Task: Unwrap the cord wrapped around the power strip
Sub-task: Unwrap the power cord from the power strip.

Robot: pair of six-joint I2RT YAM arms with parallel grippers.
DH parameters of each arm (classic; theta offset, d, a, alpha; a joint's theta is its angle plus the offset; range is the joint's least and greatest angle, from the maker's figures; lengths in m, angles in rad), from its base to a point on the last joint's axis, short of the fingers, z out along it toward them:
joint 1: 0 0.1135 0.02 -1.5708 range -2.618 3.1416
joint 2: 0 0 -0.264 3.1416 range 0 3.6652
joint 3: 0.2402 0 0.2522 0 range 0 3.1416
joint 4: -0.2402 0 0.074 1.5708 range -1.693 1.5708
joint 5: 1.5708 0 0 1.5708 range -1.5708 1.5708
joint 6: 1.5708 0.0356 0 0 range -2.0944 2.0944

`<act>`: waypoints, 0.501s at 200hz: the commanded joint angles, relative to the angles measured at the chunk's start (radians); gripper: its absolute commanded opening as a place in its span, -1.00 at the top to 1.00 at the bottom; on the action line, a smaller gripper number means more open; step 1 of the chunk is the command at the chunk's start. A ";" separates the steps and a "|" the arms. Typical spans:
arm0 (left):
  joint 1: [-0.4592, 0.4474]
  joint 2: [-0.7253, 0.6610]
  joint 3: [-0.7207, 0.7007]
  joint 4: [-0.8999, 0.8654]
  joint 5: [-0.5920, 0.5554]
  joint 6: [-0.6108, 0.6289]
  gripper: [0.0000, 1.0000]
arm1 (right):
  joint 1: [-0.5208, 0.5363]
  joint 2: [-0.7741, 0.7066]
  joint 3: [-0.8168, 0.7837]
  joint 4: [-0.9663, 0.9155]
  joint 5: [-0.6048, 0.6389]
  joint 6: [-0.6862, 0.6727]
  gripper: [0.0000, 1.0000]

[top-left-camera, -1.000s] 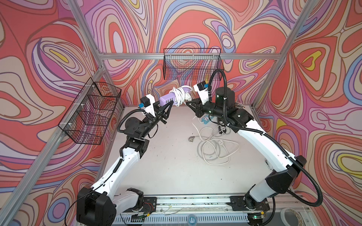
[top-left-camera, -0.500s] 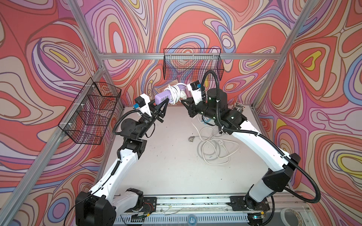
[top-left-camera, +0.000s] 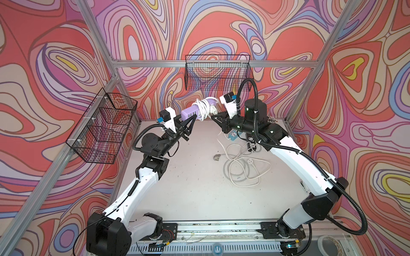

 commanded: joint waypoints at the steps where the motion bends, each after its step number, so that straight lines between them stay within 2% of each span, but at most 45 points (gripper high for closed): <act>1: 0.012 -0.016 0.001 0.048 -0.014 0.018 1.00 | 0.092 0.027 0.086 0.060 0.043 -0.026 1.00; 26: 0.012 -0.011 -0.001 0.048 -0.014 0.017 1.00 | 0.140 0.050 0.105 0.059 0.049 -0.027 1.00; 61: 0.011 -0.009 -0.001 0.047 -0.015 0.019 1.00 | 0.141 0.027 0.075 0.041 0.111 -0.057 1.00; 100: 0.011 -0.014 0.000 0.044 -0.019 0.023 1.00 | -0.033 -0.043 0.002 0.069 0.028 -0.008 1.00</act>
